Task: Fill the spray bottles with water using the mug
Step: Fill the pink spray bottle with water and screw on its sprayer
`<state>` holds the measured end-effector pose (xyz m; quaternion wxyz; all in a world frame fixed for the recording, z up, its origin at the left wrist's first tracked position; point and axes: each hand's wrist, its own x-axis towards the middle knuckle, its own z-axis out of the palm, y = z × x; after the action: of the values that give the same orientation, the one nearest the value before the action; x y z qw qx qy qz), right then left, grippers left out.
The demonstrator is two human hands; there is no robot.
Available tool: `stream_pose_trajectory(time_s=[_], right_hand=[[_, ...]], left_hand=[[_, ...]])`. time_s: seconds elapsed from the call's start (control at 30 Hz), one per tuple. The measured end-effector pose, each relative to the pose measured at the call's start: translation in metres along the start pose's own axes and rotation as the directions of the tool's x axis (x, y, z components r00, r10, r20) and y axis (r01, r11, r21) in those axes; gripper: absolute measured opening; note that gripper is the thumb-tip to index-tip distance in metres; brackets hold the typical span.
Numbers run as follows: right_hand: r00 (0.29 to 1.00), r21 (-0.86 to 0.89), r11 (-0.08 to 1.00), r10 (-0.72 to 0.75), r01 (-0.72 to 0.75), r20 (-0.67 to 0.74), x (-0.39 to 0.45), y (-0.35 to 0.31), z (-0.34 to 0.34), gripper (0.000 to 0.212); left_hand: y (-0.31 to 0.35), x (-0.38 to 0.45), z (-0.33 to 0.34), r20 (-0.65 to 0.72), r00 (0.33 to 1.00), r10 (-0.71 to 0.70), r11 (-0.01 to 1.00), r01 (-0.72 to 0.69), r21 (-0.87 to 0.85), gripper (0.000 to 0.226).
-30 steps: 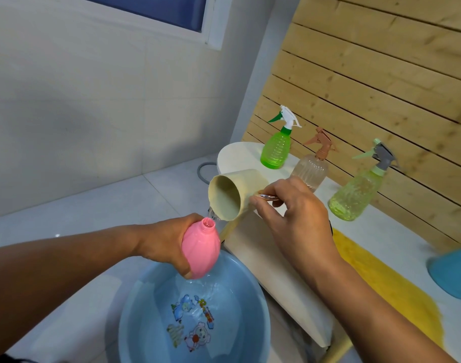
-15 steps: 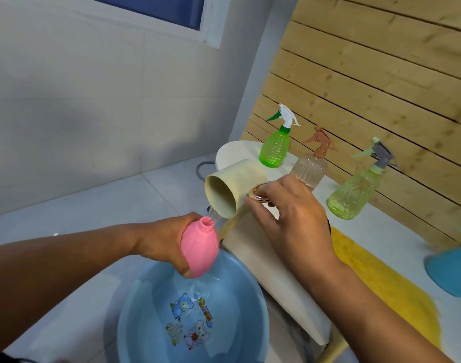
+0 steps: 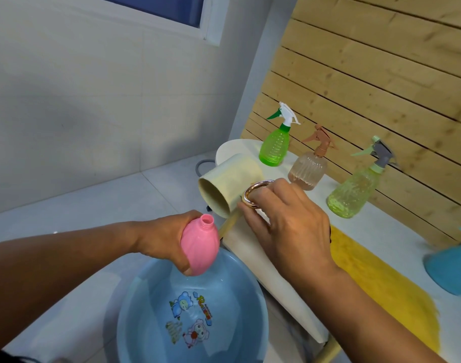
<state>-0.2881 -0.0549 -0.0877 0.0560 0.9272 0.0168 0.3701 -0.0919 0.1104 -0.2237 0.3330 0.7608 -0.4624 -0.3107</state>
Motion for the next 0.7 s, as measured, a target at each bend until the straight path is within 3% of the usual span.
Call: stream_pose_trajectory(time_s=[0.1, 0.23, 0.43, 0.53, 0.7], right_hand=[[0.952, 0.033, 0.959, 0.273, -0.280, 0.135, -0.001, 0.000, 0.007, 0.022], [0.796, 0.004, 0.847, 0.497, -0.531, 0.346, -0.006, 0.010, 0.024, 0.028], [0.655, -0.051, 0.780, 0.558, -0.624, 0.509, -0.013, 0.013, 0.056, 0.029], [0.503, -0.076, 0.708, 0.568, -0.702, 0.651, -0.029, 0.024, 0.094, 0.032], [0.262, -0.205, 0.688, 0.509, -0.696, 0.820, -0.081, 0.030, 0.165, 0.023]], left_hand=[[-0.002, -0.001, 0.000, -0.005, 1.000, -0.007, 1.000, 0.007, -0.009, 0.101], [-0.008, -0.004, -0.002, 0.016, 1.000, -0.027, 1.000, 0.027, -0.012, 0.096], [-0.020, -0.013, -0.005, 0.045, 0.998, -0.043, 0.999, 0.043, 0.015, 0.094], [-0.021, -0.015, -0.006, 0.039, 0.999, -0.038, 0.999, 0.037, 0.015, 0.094], [-0.022, -0.013, -0.005, 0.019, 1.000, -0.013, 1.000, 0.013, -0.006, 0.095]])
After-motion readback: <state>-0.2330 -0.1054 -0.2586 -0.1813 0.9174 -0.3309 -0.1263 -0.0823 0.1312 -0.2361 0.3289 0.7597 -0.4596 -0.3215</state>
